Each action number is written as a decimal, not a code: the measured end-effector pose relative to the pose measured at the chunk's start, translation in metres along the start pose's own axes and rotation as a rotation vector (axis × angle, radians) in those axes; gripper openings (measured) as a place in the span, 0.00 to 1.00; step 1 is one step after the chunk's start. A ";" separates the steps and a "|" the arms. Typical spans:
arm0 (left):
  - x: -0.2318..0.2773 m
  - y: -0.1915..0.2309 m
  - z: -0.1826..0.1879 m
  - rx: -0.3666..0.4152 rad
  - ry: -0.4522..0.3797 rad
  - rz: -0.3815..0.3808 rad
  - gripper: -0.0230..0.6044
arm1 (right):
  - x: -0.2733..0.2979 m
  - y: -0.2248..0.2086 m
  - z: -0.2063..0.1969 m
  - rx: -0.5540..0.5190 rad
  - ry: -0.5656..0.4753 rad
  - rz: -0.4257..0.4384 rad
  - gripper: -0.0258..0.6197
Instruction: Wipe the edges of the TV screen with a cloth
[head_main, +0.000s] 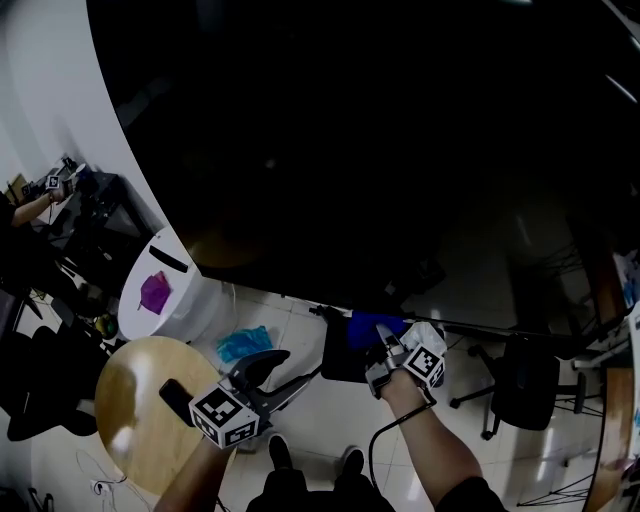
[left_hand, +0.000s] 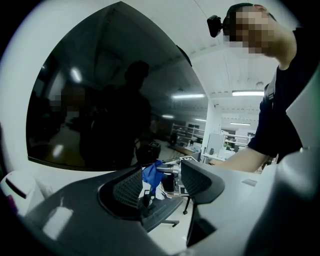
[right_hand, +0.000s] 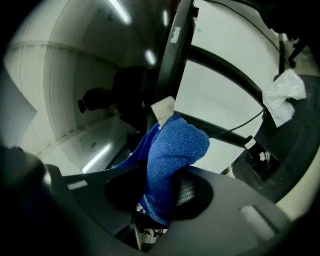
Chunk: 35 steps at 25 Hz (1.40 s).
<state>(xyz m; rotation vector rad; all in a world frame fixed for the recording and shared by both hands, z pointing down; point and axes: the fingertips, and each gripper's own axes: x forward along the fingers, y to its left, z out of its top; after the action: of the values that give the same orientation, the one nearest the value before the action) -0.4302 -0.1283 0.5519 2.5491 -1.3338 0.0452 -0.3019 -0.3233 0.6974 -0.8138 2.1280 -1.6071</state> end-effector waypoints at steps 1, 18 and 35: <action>-0.006 0.007 0.000 -0.004 -0.002 0.007 0.41 | 0.007 0.002 -0.009 0.001 0.010 -0.001 0.23; -0.087 0.114 -0.014 -0.004 -0.006 0.140 0.41 | 0.126 0.053 -0.146 0.013 0.181 0.065 0.23; -0.144 0.190 -0.019 0.188 0.078 0.233 0.48 | 0.221 0.107 -0.278 -0.008 0.372 0.110 0.23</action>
<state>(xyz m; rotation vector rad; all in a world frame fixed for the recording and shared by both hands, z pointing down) -0.6658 -0.1108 0.5904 2.4949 -1.6587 0.3254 -0.6618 -0.2333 0.6910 -0.4131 2.3790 -1.8039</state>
